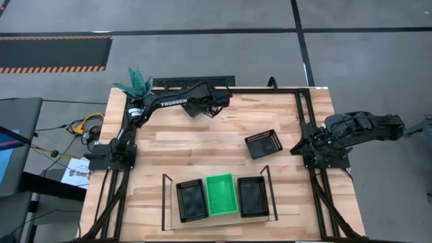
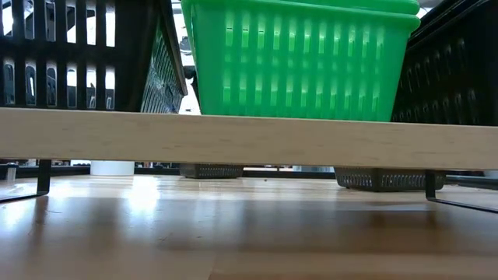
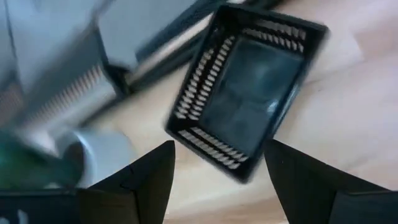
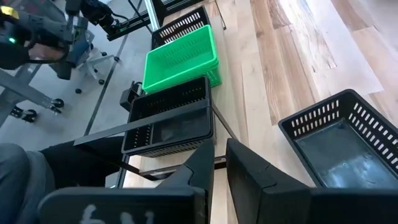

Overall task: Stack baskets on shelf by color
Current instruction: Stack the black bin on the black bin on the shelf

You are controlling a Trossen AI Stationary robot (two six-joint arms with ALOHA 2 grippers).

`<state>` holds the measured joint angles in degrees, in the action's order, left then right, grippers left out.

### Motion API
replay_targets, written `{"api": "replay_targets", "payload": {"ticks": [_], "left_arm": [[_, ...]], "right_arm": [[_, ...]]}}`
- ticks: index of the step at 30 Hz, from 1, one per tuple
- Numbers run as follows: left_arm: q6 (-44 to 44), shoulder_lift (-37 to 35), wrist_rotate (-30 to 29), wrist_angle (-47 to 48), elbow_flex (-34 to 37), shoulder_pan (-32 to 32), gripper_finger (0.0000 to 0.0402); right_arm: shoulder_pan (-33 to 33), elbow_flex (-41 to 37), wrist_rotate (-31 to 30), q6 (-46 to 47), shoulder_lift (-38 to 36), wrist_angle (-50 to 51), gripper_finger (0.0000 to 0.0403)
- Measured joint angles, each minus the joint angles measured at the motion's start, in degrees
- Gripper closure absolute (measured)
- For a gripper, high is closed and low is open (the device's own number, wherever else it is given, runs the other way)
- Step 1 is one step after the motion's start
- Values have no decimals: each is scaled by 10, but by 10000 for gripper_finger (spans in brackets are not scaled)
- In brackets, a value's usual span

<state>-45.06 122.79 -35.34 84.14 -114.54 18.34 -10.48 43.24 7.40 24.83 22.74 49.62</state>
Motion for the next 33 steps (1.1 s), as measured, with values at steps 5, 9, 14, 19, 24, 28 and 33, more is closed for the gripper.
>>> {"api": "replay_targets", "payload": {"ticks": [5,9,14,19,24,28,33], "left_arm": [[206,-8,8,37,-12,-16,165],[345,-8,111,59,0,-18,165],[457,-21,81,50,77,-37,165],[552,-33,81,-25,163,-32,165],[579,-48,78,-88,217,-12,165],[592,-48,57,-109,231,0,165],[609,-48,54,-118,230,2,165]], "right_arm": [[0,0,0,-13,0,0,336],[0,0,0,-13,0,1,336],[0,0,0,-14,0,1,336],[0,0,0,-14,0,0,336],[0,0,0,-14,0,1,336],[0,0,0,-15,0,1,336],[0,0,0,-15,0,1,336]]}}
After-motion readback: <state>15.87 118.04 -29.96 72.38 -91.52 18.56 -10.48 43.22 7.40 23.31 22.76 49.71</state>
